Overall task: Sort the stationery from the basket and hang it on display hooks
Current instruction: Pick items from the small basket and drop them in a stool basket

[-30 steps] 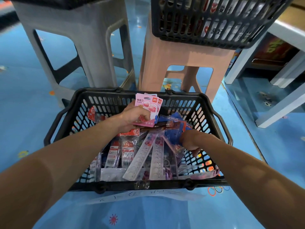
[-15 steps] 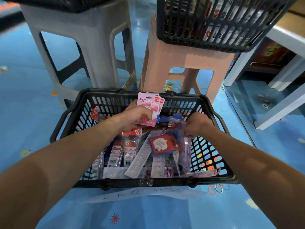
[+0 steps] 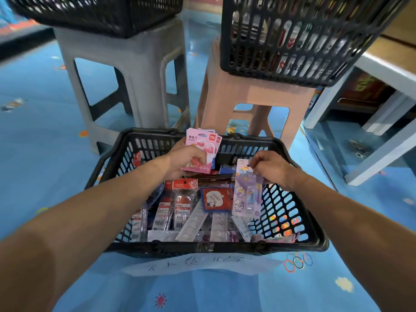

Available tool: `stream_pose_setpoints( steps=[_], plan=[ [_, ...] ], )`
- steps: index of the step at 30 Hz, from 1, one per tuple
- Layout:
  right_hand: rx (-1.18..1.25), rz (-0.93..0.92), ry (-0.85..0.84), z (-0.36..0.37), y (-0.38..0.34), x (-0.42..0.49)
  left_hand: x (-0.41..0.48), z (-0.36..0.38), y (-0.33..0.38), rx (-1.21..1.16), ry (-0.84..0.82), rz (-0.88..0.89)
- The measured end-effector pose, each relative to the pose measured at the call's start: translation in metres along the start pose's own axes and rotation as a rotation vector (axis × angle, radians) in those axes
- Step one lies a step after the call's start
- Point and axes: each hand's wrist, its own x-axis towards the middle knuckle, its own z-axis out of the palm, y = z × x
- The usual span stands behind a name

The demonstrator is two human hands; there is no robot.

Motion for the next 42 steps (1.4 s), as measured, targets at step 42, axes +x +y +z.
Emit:
stream_pose_setpoints(
  steps=[42],
  plan=[
    [0.556,-0.142,-0.195,0.075,-0.057,0.040,0.007,0.012,0.005,-0.064,-0.081,0.009]
  ],
)
